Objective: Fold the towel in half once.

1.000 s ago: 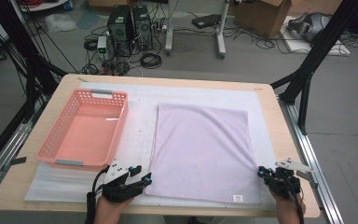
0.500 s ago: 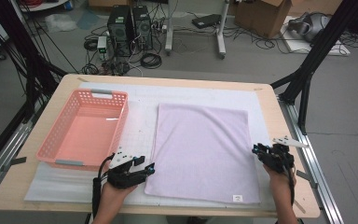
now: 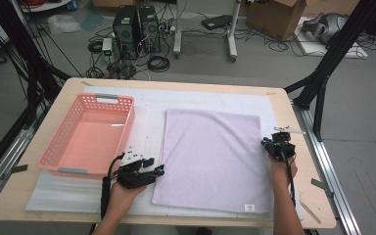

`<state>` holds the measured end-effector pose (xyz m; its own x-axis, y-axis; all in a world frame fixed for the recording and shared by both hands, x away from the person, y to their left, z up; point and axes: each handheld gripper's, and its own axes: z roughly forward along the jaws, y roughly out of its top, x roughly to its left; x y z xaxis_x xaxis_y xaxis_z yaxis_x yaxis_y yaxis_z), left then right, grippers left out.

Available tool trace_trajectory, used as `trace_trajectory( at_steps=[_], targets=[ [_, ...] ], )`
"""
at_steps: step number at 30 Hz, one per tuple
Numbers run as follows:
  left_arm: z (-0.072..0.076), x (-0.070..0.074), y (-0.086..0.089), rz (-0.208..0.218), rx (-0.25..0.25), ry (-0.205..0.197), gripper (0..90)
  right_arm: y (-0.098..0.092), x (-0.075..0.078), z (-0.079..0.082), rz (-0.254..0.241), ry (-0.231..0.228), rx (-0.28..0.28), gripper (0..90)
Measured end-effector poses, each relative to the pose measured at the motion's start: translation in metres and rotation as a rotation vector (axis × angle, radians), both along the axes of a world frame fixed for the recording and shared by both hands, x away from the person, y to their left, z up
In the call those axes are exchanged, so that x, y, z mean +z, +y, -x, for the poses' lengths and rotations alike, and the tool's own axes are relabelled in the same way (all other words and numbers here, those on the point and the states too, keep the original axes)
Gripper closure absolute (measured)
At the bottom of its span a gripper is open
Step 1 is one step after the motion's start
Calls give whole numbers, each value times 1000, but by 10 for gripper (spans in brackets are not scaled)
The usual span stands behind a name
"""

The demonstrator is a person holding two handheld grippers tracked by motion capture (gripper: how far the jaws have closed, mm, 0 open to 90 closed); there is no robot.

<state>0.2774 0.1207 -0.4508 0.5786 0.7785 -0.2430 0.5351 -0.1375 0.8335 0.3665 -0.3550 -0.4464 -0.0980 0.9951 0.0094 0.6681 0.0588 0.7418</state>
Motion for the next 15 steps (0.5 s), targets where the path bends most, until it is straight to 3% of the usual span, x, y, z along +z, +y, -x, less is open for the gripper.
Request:
trace_trajectory(
  at_steps=[1, 2, 4, 7, 10, 11, 13, 15],
  targets=[
    [-1, 0, 0, -3, 4, 7, 489, -5, -1, 1, -63, -5, -19, 893],
    [-1, -1, 0, -5, 6, 15, 488, -8, -1, 2, -92, -8, -15, 884],
    [-3, -1, -1, -24, 15, 33, 487, -8, 2, 8, -72, -27, 17, 825],
    [-4, -2, -4, -40, 5, 46, 488, -8, 6, 17, -135, -44, 99, 736],
    [-4, -2, -5, -44, -4, 64, 507, 1, 3, 19, -177, -3, 206, 659],
    [-4, -2, -6, -53, -8, 66, 529, 6, 2, 19, -145, 20, 226, 668],
    [-3, -2, -9, -86, 12, 56, 616, 15, 3, 21, -17, 7, 219, 836],
    [-3, -2, -11, -97, -11, 53, 751, 15, 3, 20, 14, 3, 207, 869]
  ],
)
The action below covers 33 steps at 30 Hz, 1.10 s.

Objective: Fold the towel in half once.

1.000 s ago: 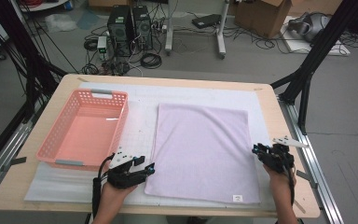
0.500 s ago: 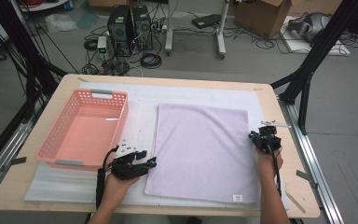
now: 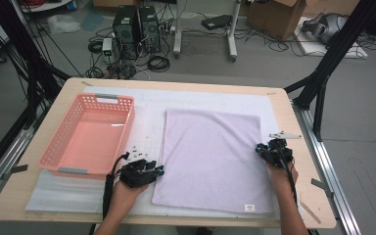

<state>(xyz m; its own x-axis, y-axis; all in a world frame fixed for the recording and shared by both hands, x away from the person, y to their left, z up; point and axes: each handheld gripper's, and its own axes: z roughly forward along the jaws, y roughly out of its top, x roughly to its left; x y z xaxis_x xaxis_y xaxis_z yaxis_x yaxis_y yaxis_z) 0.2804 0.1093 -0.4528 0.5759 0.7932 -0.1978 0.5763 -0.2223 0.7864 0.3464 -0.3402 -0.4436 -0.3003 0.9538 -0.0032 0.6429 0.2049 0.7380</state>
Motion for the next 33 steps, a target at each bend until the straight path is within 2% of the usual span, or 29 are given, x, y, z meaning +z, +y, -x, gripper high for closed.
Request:
trace_trajectory(
  at_steps=[1, 4, 6, 9, 10, 13, 16, 17, 19, 22, 25, 29, 33],
  targets=[
    [1, 0, -1, -9, 3, -6, 833, -1, 0, -1, 6, -2, -21, 873],
    [4, 1, -2, -10, 31, -7, 859, -3, -1, -1, 5, -20, -64, 873],
    [7, 1, 1, -7, 45, -3, 860, -4, -1, -2, 8, -27, -70, 866],
    [7, 0, 6, 17, 31, -4, 860, -5, 1, 0, 3, -31, -77, 711],
    [7, 1, 6, 24, 28, -8, 857, -7, 3, 1, -9, -30, -72, 697],
    [9, 2, 8, 36, 0, -38, 832, -16, 9, 11, -74, -69, -59, 641],
    [9, 4, 11, 75, -14, -56, 706, -24, 16, 23, -135, -111, -25, 570],
    [8, 5, 12, 91, -14, -62, 651, -26, 17, 26, -144, -119, -12, 535],
    [8, 7, 12, 116, -35, -79, 603, -29, 19, 34, -172, -131, 13, 486],
    [8, 10, 12, 142, -40, -117, 502, -32, 20, 46, -190, -153, 62, 419],
    [8, 14, 13, 173, -54, -146, 445, -35, 24, 57, -201, -163, 107, 324],
    [10, 21, 15, 216, -59, -205, 366, -37, 30, 76, -212, -202, 155, 209],
    [11, 26, 15, 220, -59, -243, 267, -39, 32, 92, -186, -232, 192, 205]
  ],
)
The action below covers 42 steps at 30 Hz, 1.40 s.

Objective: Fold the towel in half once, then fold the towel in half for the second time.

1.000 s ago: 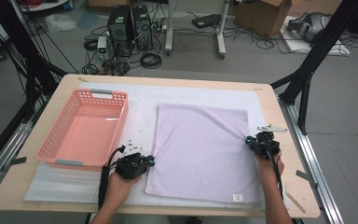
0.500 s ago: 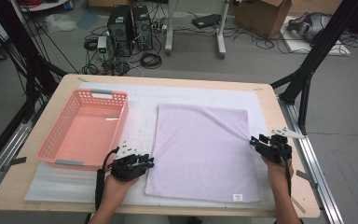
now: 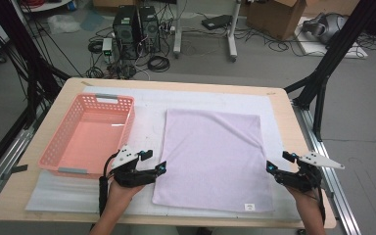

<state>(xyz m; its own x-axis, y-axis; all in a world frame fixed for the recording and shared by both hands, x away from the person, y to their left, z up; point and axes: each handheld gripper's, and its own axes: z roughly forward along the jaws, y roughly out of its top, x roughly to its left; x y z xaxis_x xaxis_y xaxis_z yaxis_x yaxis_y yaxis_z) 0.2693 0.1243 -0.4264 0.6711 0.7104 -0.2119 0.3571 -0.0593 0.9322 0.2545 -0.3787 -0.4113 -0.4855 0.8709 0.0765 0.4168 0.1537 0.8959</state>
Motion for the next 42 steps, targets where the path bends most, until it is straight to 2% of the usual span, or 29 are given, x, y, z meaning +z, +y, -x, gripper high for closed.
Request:
trace_trajectory(
  at_steps=[4, 7, 12, 25, 30, 34, 36, 42],
  targets=[
    [-1, 2, 0, 16, -1, -10, 198, 0, 1, 6, -22, -14, -4, 199],
    [-2, 3, 0, 18, -8, -9, 200, 1, 1, 6, -12, -23, -1, 197],
    [-3, 3, 1, 19, -15, -8, 208, 2, -1, 3, -4, -14, 4, 197],
    [-6, 2, 2, 23, -3, 15, 221, 3, -2, 2, 5, -2, 7, 197],
    [-8, 0, -1, 21, -14, 32, 238, 3, -5, -1, 7, 9, 6, 197],
    [-7, -2, -4, -1, -14, 51, 262, 4, -5, -3, 16, 24, 15, 197],
    [-8, -1, -6, 9, -11, 52, 270, 3, -5, -4, 21, 24, 12, 197],
    [-18, 4, -11, -22, -5, 56, 364, 1, -8, -5, 3, 43, 5, 197]
  ],
)
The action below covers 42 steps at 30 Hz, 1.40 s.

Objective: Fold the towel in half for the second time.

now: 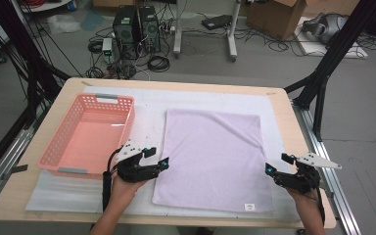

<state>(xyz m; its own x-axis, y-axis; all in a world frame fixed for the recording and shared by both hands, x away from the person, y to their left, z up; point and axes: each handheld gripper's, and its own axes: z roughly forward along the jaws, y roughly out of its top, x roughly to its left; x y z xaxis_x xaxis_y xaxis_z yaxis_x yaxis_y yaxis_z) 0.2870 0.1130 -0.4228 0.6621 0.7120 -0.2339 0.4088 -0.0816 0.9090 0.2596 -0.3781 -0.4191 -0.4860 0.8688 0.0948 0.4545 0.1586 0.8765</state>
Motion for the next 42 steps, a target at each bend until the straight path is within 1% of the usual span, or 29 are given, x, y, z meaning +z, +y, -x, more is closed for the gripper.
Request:
trace_trajectory(
  at_steps=[2, 4, 5, 6, 7, 9, 11, 13, 15, 16, 17, 18, 20, 22, 23, 24, 25, 27, 30, 31, 32, 34, 35, 37, 38, 40, 41, 42],
  targets=[
    [-7, 2, -3, -18, 13, 6, 368, 0, 0, -1, 1, 0, 0, 197],
    [-16, 3, -7, -13, 16, 22, 366, 0, 0, -3, 2, -1, -1, 197],
    [-21, 4, -9, -29, 17, 37, 353, 1, -1, -3, 1, 4, 0, 197],
    [-26, 5, -12, -35, 30, 45, 329, 1, -1, -4, 2, 0, 0, 197],
    [-30, 5, -14, -40, 36, 55, 325, 2, -1, -5, 1, 6, 0, 197],
    [-39, 6, -18, -60, 47, 57, 320, 3, -2, -7, 3, 7, 5, 197],
    [-49, 6, -23, -73, 57, 77, 321, 4, -2, -12, 9, 12, 7, 197],
    [-60, 6, -27, -85, 77, 84, 330, 5, -3, -18, 9, 19, -1, 197],
    [-70, 7, -29, -87, 110, 103, 350, 5, -4, -24, 8, 31, -11, 197],
    [-76, 8, -30, -89, 113, 115, 383, 5, -4, -27, 11, 36, -15, 197],
    [-81, 7, -30, -83, 112, 117, 409, 5, -4, -31, 8, 43, -23, 197],
    [-85, 7, -31, -94, 116, 126, 426, 4, -4, -35, 6, 45, -31, 197],
    [-94, 5, -32, -120, 130, 132, 425, 3, -4, -45, -6, 57, -47, 197],
    [-101, 1, -32, -123, 149, 133, 428, 2, -3, -56, -9, 73, -58, 197],
    [-105, -2, -31, -131, 152, 142, 433, 3, -2, -61, -5, 86, -66, 197],
    [-109, -6, -31, -149, 156, 163, 437, 3, -2, -66, 0, 97, -75, 197],
    [-112, -10, -31, -160, 167, 171, 430, 2, -1, -71, -6, 111, -84, 197],
    [-118, -16, -31, -179, 171, 196, 428, 1, -2, -81, -6, 128, -101, 197],
    [-126, -24, -32, -198, 181, 211, 425, -2, -6, -93, -4, 161, -123, 199],
    [-128, -26, -32, -204, 182, 214, 427, -3, -8, -98, -2, 176, -135, 199],
    [-129, -27, -32, -204, 187, 198, 441, -4, -10, -102, 1, 194, -147, 203],
    [-130, -29, -32, -219, 190, 178, 471, -5, -15, -108, -2, 218, -179, 248],
    [-130, -29, -33, -235, 198, 170, 498, -5, -17, -111, 1, 223, -183, 278],
    [-130, -29, -34, -253, 212, 158, 568, -3, -21, -117, 12, 233, -202, 311],
    [-130, -29, -34, -259, 218, 157, 590, -2, -22, -121, 14, 234, -204, 322],
    [-130, -29, -35, -268, 229, 155, 652, 2, -25, -127, 27, 244, -207, 371],
    [-130, -29, -36, -265, 223, 152, 685, 5, -25, -129, 40, 247, -208, 400],
    [-130, -29, -37, -256, 205, 154, 754, 9, -26, -132, 58, 256, -200, 426]
  ],
)
